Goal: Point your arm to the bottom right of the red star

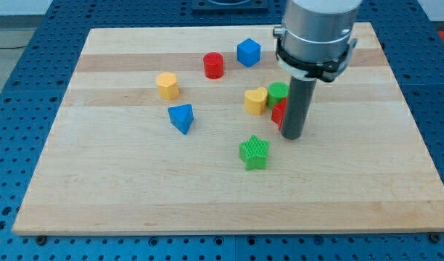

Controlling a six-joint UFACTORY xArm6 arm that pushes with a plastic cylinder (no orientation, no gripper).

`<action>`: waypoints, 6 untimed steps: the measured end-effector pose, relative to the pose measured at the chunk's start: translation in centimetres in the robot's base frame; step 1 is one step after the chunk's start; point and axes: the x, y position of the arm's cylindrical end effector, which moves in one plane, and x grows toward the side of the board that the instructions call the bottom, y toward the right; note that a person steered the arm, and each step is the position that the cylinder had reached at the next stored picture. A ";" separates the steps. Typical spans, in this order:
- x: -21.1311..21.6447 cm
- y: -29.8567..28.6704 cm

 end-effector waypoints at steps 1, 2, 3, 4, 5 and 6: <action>0.1 -1.0; 1.0 2.7; 1.0 5.9; 0.4 5.9; -0.5 5.5; -0.7 5.5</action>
